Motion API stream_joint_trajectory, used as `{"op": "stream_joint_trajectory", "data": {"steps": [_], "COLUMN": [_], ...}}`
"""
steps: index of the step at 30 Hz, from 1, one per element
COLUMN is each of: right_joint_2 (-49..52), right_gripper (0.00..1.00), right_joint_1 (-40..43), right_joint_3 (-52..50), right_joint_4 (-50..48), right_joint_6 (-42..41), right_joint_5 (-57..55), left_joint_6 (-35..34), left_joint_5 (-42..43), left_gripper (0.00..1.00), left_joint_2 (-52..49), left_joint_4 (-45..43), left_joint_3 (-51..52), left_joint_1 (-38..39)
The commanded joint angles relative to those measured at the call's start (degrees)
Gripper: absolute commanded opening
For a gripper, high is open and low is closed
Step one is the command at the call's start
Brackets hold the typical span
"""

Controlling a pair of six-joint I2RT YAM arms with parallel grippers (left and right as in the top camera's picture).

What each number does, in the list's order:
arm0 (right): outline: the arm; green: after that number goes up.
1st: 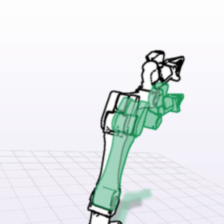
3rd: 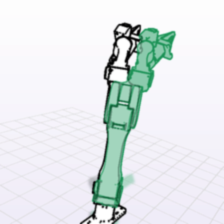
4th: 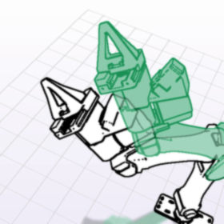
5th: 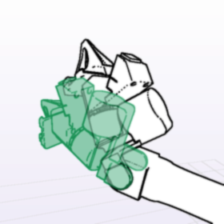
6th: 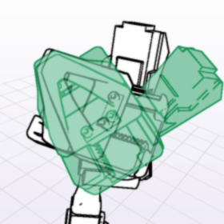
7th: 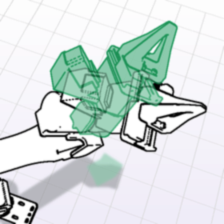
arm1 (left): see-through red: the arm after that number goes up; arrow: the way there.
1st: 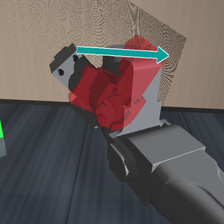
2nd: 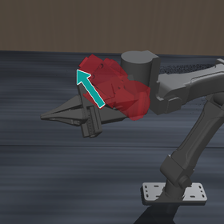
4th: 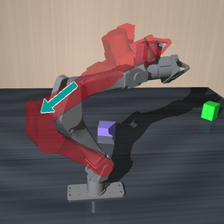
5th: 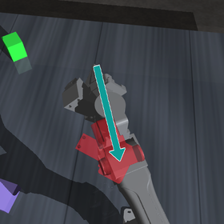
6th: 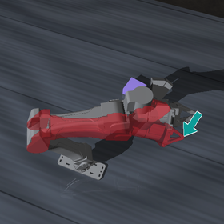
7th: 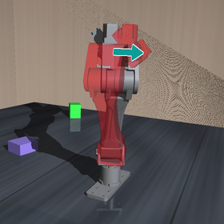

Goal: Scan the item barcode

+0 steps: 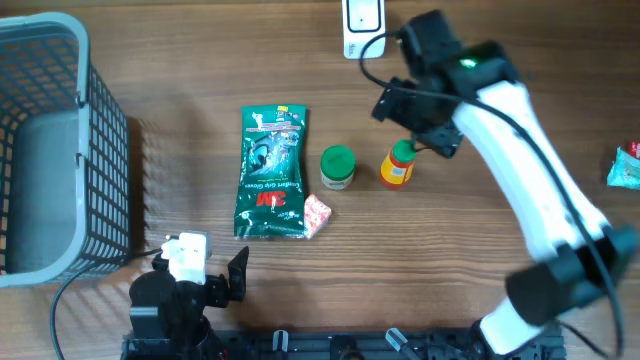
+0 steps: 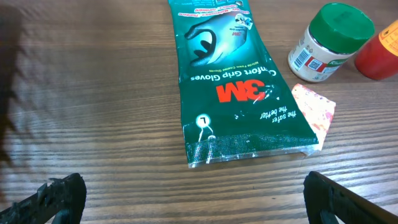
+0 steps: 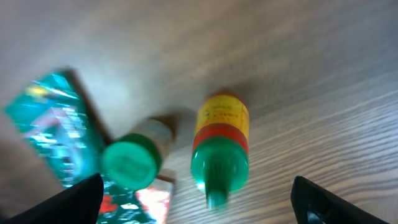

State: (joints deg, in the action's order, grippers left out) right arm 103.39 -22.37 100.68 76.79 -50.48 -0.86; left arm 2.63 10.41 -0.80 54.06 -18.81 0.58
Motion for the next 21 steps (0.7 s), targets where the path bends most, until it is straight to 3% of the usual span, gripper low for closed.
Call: {"op": "stream_joint_trajectory", "data": {"steps": [1, 12, 21], "right_joint_2": [4.5, 7.6, 8.0], "right_gripper": [0.94, 0.91, 0.81], "right_joint_1": [0.2, 0.2, 0.5], "right_joint_3": [-0.4, -1.4, -8.2], "right_joint_4": [2.0, 3.0, -2.4], "right_joint_6": [1.0, 3.3, 5.6], "right_joint_5": [3.9, -0.4, 2.0], "left_joint_6": [-0.3, -0.3, -0.3], "left_joint_5": [0.7, 0.7, 0.7], "left_gripper": [1.00, 1.00, 1.00], "left_joint_2": [0.4, 0.4, 0.4], "left_joint_4": [0.0, 0.0, 0.0], "left_joint_3": [0.1, 0.1, 0.1], "left_joint_1": [-0.3, -0.3, -0.3]}}
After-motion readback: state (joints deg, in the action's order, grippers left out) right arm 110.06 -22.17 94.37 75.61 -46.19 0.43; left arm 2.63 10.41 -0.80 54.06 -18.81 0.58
